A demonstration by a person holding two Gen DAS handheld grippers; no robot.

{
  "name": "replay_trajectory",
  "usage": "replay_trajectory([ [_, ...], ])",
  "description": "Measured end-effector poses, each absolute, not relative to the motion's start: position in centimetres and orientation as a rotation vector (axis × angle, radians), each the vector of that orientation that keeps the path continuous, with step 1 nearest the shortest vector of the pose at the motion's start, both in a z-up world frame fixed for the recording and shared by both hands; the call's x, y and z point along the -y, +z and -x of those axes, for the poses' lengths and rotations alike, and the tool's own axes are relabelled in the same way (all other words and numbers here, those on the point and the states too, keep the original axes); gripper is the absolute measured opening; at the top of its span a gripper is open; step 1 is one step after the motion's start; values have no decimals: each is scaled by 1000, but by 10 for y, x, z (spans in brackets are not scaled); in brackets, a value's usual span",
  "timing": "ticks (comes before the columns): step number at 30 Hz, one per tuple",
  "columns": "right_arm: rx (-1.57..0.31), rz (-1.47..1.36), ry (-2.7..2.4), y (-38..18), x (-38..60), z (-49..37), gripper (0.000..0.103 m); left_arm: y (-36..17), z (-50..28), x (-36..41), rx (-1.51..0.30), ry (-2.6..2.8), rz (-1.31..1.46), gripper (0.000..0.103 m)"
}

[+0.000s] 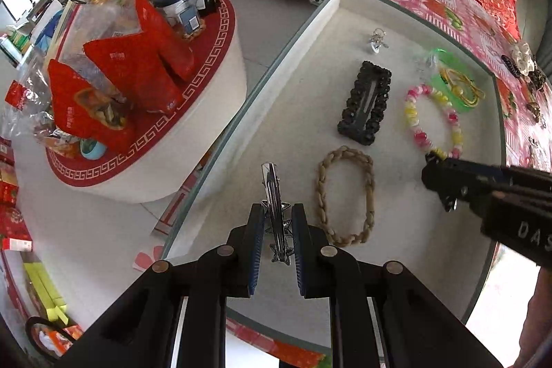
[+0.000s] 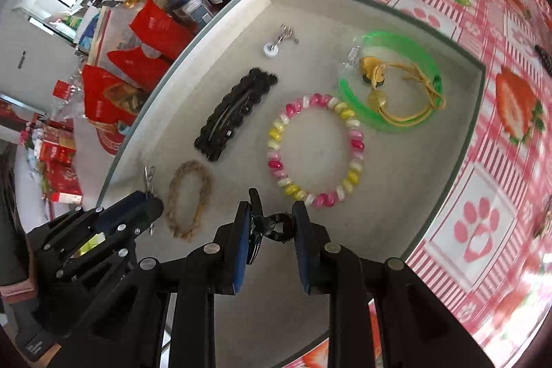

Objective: Organize jewelry
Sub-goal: 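Open the right tool then the left tool, dropping clip and barrette in the tray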

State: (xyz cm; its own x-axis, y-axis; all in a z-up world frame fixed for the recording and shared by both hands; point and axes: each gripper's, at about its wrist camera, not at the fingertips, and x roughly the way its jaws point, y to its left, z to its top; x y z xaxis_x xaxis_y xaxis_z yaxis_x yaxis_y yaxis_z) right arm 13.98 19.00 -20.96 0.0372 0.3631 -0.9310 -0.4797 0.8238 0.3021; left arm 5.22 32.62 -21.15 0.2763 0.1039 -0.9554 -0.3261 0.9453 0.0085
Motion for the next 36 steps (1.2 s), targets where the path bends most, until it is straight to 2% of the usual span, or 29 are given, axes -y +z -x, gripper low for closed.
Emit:
replay_trajectory([
  [15,-1336,171,614,-206,-184,-152,27,-210,-58,-319,-1266,311,136,23],
  [20,-1346,158,631,-206,-183,-150,44,-210,-59,-316,-1274,318,123,23],
  [24,-1355,138,628,-205,-177,-149,49,-210,-59,-313,-1283,316,118,23],
  [31,-1354,41,654,-187,-163,-151,62,-204,-59,-306,-1283,322,105,23],
  [36,-1336,10,676,-168,-154,-145,63,-199,-59,-302,-1281,322,97,23],
])
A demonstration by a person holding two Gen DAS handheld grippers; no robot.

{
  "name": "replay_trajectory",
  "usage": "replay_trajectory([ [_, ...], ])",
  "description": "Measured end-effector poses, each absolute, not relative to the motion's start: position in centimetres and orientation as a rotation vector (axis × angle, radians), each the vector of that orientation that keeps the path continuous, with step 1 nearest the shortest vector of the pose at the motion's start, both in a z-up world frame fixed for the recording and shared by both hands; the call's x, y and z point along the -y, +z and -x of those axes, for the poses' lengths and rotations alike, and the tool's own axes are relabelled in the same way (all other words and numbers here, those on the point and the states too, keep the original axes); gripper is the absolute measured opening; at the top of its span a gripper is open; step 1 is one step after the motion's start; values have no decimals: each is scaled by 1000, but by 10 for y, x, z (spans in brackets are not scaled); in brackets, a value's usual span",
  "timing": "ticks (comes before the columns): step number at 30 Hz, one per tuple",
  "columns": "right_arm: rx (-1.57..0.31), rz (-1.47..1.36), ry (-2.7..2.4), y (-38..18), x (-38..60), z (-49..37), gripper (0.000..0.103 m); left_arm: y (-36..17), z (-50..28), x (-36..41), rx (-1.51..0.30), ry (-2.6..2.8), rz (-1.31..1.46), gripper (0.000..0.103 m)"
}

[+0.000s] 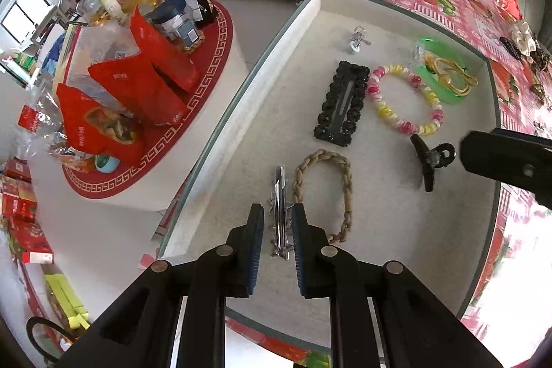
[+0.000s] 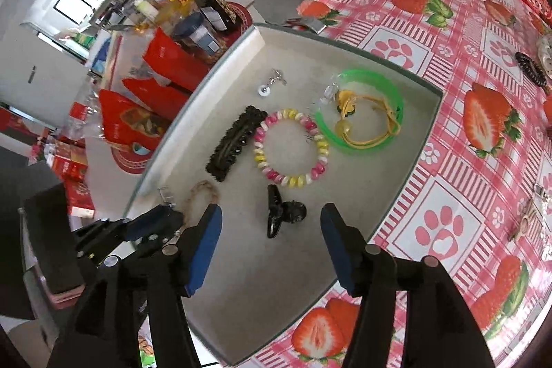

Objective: Organize jewelry
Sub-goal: 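Open the right tool then the left tool, dropping clip and barrette in the tray, then move both open tools back over the remaining jewelry on the tablecloth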

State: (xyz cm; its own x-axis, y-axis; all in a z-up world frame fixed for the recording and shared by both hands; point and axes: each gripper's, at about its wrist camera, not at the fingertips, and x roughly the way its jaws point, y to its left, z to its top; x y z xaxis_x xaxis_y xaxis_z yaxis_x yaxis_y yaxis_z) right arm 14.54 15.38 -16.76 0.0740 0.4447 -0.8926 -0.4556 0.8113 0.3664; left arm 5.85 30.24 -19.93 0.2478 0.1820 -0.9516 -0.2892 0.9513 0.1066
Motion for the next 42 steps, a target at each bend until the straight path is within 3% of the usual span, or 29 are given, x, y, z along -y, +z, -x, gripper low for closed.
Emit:
replay_trajectory([
  [11,-1345,-52,616,-151,-112,-124,64,-186,-57,-295,-1272,288,105,25],
  [12,-1351,-60,604,-151,-107,-123,64,-185,-56,-293,-1278,285,104,48],
  [13,-1355,-69,593,-150,-101,-120,64,-184,-55,-291,-1281,289,102,88],
  [14,-1358,-78,581,-150,-96,-118,64,-182,-54,-291,-1270,298,99,99],
  [19,-1365,-101,536,-146,-74,-112,65,-175,-49,-277,-1271,260,78,101],
  [21,-1368,-109,520,-145,-67,-110,75,-172,-48,-269,-1275,238,63,101],
  [25,-1363,-132,481,-141,-49,-104,77,-162,-50,-253,-1259,187,44,103],
  [30,-1366,-159,401,-141,-19,-97,88,-146,-58,-226,-1230,101,19,103],
  [42,-1377,-175,185,-157,77,-103,88,-134,-84,-138,-1217,-18,-88,103],
])
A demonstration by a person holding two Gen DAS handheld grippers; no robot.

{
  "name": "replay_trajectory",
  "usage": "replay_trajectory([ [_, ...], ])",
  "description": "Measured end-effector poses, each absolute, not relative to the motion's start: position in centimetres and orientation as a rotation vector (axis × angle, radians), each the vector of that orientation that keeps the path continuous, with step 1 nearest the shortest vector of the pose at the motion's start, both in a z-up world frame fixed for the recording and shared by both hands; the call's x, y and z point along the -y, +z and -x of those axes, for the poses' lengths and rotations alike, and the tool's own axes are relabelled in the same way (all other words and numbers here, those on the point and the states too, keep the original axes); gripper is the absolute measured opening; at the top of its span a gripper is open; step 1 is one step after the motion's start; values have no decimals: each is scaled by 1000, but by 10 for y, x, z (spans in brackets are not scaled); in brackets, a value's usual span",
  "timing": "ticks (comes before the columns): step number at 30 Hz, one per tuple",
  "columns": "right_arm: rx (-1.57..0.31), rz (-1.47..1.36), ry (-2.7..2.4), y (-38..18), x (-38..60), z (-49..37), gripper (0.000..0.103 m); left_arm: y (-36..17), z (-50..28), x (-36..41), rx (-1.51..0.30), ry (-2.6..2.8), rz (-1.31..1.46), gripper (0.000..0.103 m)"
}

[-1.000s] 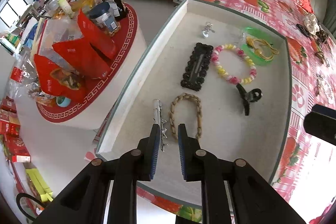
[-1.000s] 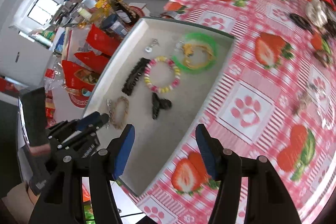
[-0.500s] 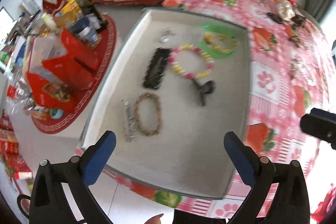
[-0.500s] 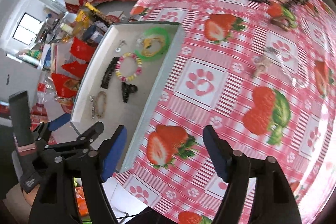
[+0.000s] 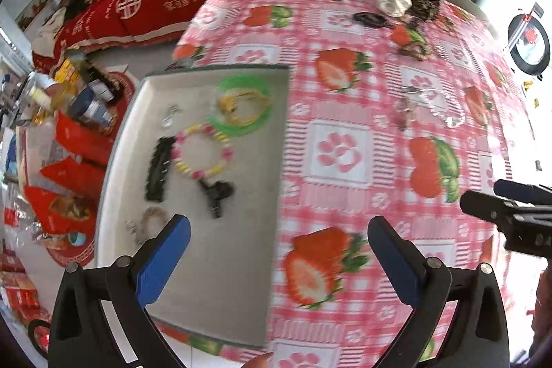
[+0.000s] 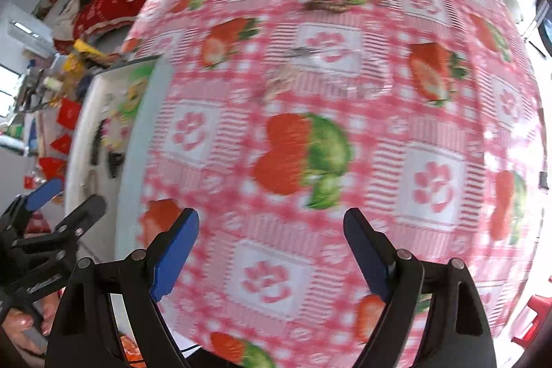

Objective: Organize jewelry
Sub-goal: 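Move both open tools back over the remaining jewelry on the tablecloth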

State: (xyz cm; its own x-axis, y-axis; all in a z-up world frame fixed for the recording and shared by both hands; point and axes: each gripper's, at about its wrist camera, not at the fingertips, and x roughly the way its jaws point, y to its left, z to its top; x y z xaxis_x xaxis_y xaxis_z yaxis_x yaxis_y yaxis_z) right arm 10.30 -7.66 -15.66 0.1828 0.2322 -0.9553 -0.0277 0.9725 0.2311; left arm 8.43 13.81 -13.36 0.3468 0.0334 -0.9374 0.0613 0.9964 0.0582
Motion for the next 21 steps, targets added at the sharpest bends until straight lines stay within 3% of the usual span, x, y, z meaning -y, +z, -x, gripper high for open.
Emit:
replay_trajectory([
  [9,-1342,-28,147,-162,121,-153,88,-141,-116,-84,-1242,-15,-86,103],
  [21,-1318,246,255,-197,109,-202,88,-177,-140,-56,-1307,-9,-102,103],
])
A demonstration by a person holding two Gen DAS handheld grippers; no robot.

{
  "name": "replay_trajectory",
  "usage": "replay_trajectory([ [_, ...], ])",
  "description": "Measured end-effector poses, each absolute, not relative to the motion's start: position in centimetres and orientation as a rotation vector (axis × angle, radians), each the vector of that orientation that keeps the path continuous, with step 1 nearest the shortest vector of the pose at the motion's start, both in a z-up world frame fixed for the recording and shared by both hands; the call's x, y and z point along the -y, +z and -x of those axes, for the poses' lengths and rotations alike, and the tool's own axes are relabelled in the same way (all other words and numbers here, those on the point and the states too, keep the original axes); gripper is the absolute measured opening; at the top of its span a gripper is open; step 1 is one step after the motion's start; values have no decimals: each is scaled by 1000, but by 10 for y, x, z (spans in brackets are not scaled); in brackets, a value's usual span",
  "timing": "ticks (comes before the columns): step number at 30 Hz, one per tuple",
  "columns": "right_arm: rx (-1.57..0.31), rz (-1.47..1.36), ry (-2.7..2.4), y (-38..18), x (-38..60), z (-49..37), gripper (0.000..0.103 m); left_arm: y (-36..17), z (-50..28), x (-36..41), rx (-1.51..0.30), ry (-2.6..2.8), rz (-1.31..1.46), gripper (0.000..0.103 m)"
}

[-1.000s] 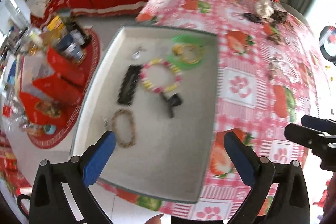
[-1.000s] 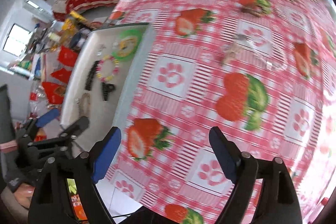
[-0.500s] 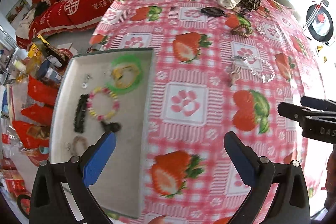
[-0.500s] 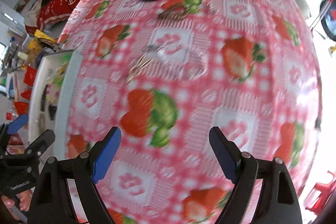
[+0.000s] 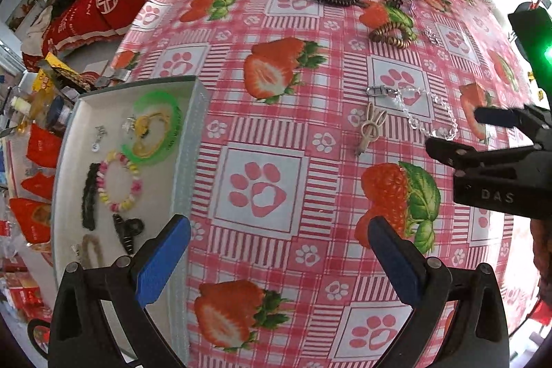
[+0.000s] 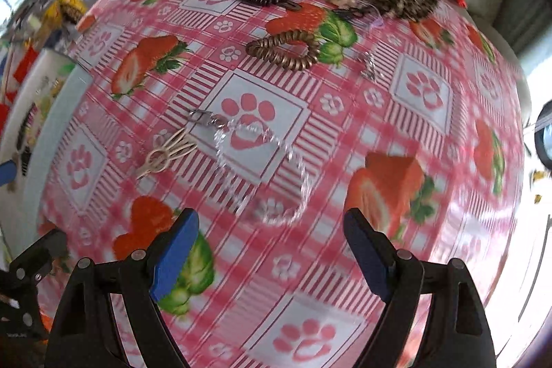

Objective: Organize jewelry
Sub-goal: 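Move both open tools back over the remaining jewelry on the tablecloth, then grasp the beige bunny-ear clip with the left tool while the right tool grasps the clear crystal bracelet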

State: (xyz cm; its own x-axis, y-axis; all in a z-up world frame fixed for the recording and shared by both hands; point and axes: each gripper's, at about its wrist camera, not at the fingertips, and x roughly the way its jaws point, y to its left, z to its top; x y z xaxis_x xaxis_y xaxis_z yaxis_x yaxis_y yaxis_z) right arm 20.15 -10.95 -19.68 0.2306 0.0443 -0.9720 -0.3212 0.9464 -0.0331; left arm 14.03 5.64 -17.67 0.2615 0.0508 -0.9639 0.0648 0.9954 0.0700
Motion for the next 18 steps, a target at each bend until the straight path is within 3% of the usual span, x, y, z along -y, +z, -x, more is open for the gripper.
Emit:
replay_trajectory([
  [15,-1292,282,318,-217,97,-247,88,-201,-180,-32,-1297,-29,-103,99],
  [18,-1279,276,317,-216,99,-250,79,-203,-186,-27,-1289,-49,-100,97],
])
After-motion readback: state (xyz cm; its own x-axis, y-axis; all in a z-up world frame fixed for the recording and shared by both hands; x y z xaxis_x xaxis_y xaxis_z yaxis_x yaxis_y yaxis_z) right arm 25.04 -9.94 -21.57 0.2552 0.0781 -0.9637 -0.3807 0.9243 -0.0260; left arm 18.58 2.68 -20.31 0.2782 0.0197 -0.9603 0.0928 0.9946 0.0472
